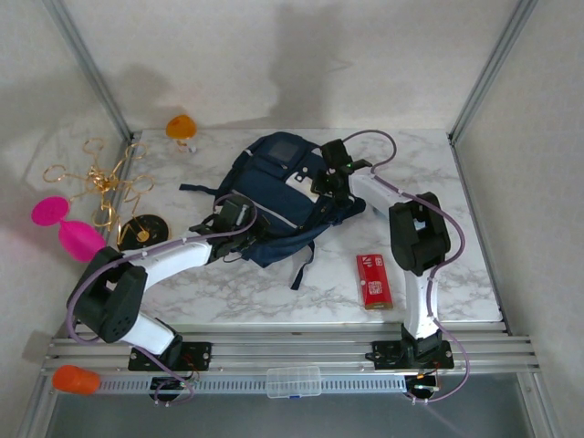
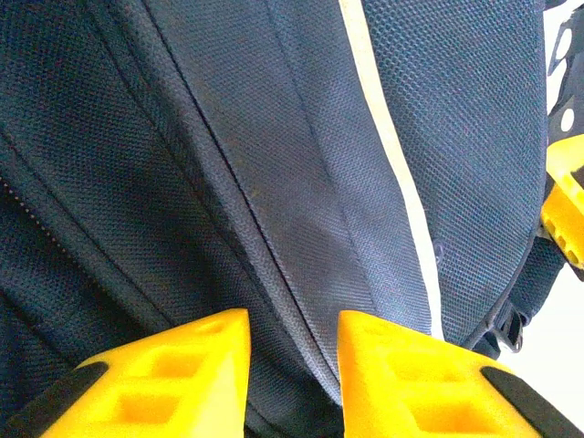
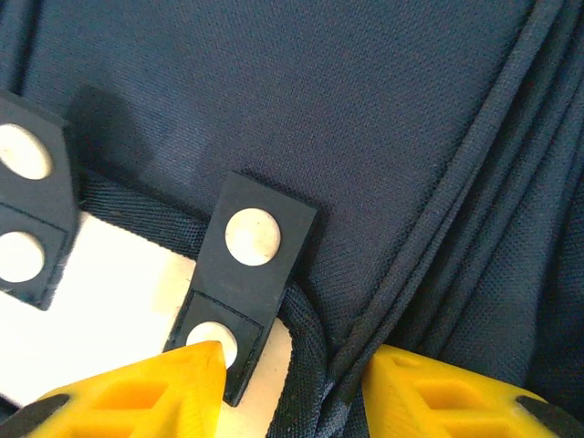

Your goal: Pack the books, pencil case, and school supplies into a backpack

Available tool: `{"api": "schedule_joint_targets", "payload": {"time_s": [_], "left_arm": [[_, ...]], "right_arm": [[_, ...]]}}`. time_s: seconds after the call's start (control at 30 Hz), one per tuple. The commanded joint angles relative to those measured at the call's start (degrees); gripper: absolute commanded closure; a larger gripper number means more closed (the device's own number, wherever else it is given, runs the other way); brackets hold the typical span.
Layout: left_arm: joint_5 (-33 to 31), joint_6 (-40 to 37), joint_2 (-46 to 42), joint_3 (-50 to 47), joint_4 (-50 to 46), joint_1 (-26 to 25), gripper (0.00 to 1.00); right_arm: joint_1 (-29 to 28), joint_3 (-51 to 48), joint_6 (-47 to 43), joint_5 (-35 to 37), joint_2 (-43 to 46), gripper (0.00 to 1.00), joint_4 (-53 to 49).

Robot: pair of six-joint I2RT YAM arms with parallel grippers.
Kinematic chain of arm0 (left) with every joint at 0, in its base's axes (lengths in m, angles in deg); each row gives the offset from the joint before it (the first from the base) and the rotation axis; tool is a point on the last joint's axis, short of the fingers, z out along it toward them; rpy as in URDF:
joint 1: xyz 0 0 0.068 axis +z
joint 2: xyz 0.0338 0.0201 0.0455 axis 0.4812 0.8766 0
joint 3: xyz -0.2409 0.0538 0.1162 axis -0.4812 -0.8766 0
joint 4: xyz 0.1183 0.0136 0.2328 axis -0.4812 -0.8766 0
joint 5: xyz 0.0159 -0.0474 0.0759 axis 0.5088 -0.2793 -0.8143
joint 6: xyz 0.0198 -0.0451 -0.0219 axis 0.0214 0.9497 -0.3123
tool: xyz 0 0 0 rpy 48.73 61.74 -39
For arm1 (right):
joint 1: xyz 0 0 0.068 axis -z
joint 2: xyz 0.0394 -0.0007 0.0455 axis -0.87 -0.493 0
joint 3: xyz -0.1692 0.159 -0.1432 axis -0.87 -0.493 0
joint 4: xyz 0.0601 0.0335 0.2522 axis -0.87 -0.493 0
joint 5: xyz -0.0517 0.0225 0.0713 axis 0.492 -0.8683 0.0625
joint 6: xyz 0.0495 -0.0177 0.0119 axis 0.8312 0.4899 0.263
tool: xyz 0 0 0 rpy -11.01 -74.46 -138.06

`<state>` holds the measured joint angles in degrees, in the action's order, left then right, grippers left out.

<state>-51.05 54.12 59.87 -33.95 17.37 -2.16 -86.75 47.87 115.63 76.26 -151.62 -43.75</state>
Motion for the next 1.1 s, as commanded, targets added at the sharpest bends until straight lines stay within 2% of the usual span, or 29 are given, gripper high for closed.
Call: {"api": "schedule_joint_targets", "payload": {"time_s": [0.0,0.13,0.33,0.5,0.67,0.93,1.07], "left_arm": [[-1.3,-1.2,1.0,-0.9,-0.4,0.9,0.7],[-1.4,-1.0,1.5,-1.5,0.7,0.9,0.7],[-3.4,-2.6,3.1,-0.4,1.0,2.3,0.71],[-4.6,-5.8,4.9,1.7,3.5,5.3,0.71],[-6.2,-9.2,7.5,6.7,4.8,7.0,0.71],[-5.0,-11.8,14.6,16.6,6.8,9.2,0.72],[-6.4,-14.0,18.2,22.3,5.6,10.3,0.71]], "right_arm": [[-0.4,0.8,0.1,0.7,-2.1,0.54,-0.5],[-0.6,0.2,1.9,-2.3,-2.3,0.57,0.4],[0.1,-5.8,6.7,-8.7,5.0,0.84,9.3],[1.8,-9.4,9.7,-15.2,9.6,1.0,16.0],[2.7,-14.1,13.8,-23.2,11.9,1.0,24.5],[2.1,-21.4,20.8,-26.3,16.6,1.0,33.9],[-0.3,-25.9,24.5,-24.4,18.8,1.0,37.5]]}}
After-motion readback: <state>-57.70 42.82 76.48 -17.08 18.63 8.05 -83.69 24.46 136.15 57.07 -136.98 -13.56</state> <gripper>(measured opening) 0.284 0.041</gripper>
